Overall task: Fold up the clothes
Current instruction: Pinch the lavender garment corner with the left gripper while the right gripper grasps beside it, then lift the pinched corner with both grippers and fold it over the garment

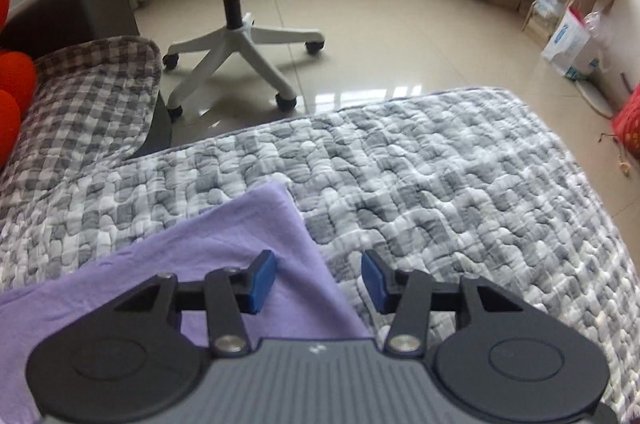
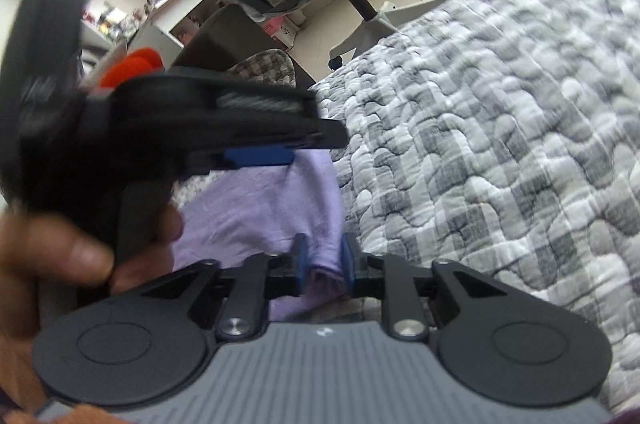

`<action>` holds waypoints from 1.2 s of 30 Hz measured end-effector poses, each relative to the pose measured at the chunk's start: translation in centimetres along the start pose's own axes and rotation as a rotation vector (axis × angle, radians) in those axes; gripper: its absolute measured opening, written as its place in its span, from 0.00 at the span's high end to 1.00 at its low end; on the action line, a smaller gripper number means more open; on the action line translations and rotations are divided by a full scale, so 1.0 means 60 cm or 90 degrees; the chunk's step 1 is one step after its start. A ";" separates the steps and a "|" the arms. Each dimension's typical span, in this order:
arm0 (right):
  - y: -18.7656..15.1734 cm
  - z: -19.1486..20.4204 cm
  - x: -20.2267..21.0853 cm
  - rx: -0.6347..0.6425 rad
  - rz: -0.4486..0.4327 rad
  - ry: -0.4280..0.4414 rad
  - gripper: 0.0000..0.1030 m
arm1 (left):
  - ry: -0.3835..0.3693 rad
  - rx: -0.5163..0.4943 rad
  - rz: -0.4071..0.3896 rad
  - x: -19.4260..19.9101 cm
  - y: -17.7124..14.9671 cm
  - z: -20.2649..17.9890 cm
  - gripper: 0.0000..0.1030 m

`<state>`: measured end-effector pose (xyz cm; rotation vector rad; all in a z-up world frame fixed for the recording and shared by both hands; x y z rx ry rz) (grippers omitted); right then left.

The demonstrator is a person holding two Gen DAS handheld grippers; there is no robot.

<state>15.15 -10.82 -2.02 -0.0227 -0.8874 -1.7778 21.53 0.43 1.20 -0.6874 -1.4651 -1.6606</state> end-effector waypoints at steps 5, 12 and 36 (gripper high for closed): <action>-0.006 0.029 0.002 0.075 -0.017 0.011 0.90 | 0.006 -0.014 0.028 -0.009 0.002 -0.004 0.53; -0.018 0.047 0.003 0.150 -0.034 0.006 0.90 | 0.033 -0.057 0.046 -0.011 0.012 -0.013 0.62; -0.045 0.100 0.005 0.263 -0.037 0.035 0.91 | -0.046 0.092 -0.031 0.025 -0.024 0.126 0.94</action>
Point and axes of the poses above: each gripper's, at about its wrist camera, not at the fingertips, and x roughly against the way its jaws point, z to its left, y to its top, the point moved 2 cm from there along -x, roughly the way its jaws point, and after that the axes turned 13 degrees about y, right-handed, at the moved point
